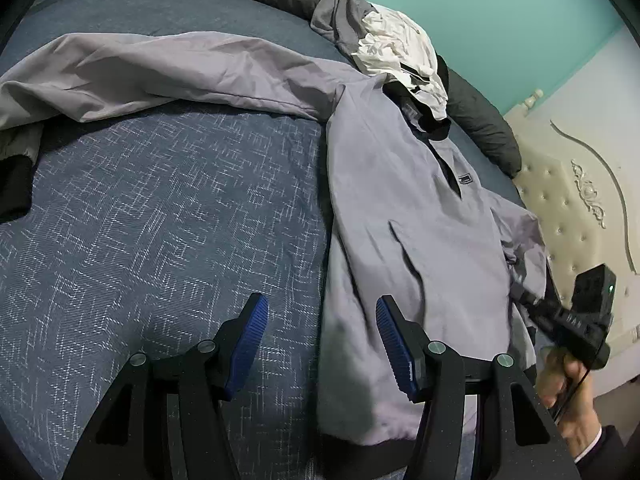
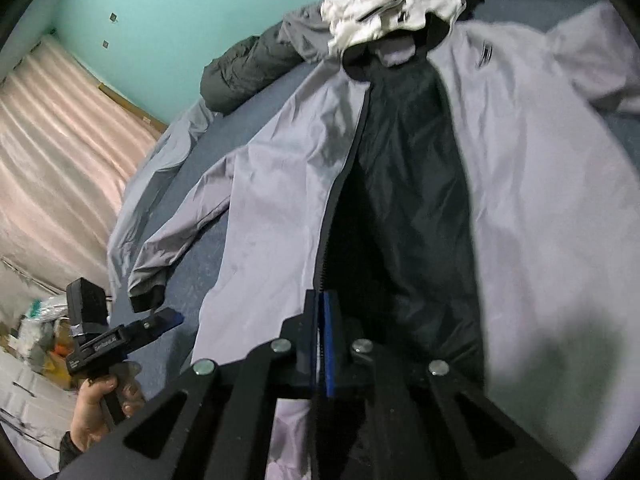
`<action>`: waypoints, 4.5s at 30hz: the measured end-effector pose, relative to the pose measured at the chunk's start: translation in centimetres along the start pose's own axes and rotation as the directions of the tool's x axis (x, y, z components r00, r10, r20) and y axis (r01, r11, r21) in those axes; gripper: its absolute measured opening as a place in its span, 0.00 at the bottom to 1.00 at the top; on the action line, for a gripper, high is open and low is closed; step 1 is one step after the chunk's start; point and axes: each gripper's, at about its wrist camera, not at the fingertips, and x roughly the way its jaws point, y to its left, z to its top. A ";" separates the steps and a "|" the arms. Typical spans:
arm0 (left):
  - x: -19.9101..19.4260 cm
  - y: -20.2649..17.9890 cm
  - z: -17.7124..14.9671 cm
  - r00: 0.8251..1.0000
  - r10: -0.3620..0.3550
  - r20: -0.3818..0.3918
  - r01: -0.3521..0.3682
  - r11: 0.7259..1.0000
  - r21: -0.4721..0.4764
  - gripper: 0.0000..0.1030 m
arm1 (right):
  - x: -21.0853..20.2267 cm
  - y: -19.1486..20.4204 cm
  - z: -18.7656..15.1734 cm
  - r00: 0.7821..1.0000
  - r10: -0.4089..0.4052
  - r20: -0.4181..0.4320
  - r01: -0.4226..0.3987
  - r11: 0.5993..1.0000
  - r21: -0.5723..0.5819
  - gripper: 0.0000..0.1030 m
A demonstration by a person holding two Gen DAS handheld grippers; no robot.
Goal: Fold clothes
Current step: 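Move both open tools along the jacket to its black hem band, then grasp the black hem band with the left tool while the right tool grasps the hem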
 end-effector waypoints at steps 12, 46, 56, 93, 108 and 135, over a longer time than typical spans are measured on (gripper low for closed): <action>1.4 -2.4 -0.9 0.996 -0.066 -0.061 0.070 0.996 0.058 0.59 | 0.4 -3.3 2.6 0.981 -0.189 -0.037 0.189 0.982 -0.006 0.02; 2.6 -9.3 -5.2 0.967 0.059 -0.247 0.006 0.967 0.254 0.51 | -12.1 -7.0 -2.5 0.978 -0.197 -0.064 0.200 0.978 0.054 0.27; 2.8 -9.2 -5.3 0.967 0.084 -0.239 -0.009 0.954 0.299 0.09 | -13.8 -8.1 -4.1 0.982 -0.185 -0.048 0.189 0.977 0.097 0.27; -2.6 -6.8 -3.9 0.987 0.052 -0.151 -0.019 0.978 0.209 0.43 | -8.5 -5.1 -4.0 0.970 -0.176 -0.166 0.169 0.984 -0.056 0.41; -4.6 -7.4 -2.7 0.992 0.032 -0.123 -0.003 0.973 0.229 0.43 | -2.6 -5.5 -5.1 0.948 -0.196 -0.252 0.191 0.981 -0.046 0.00; -5.5 -7.5 -2.2 0.994 0.014 -0.110 0.011 0.974 0.227 0.43 | -2.4 -5.4 -5.4 0.914 -0.328 -0.239 0.304 0.943 -0.134 0.07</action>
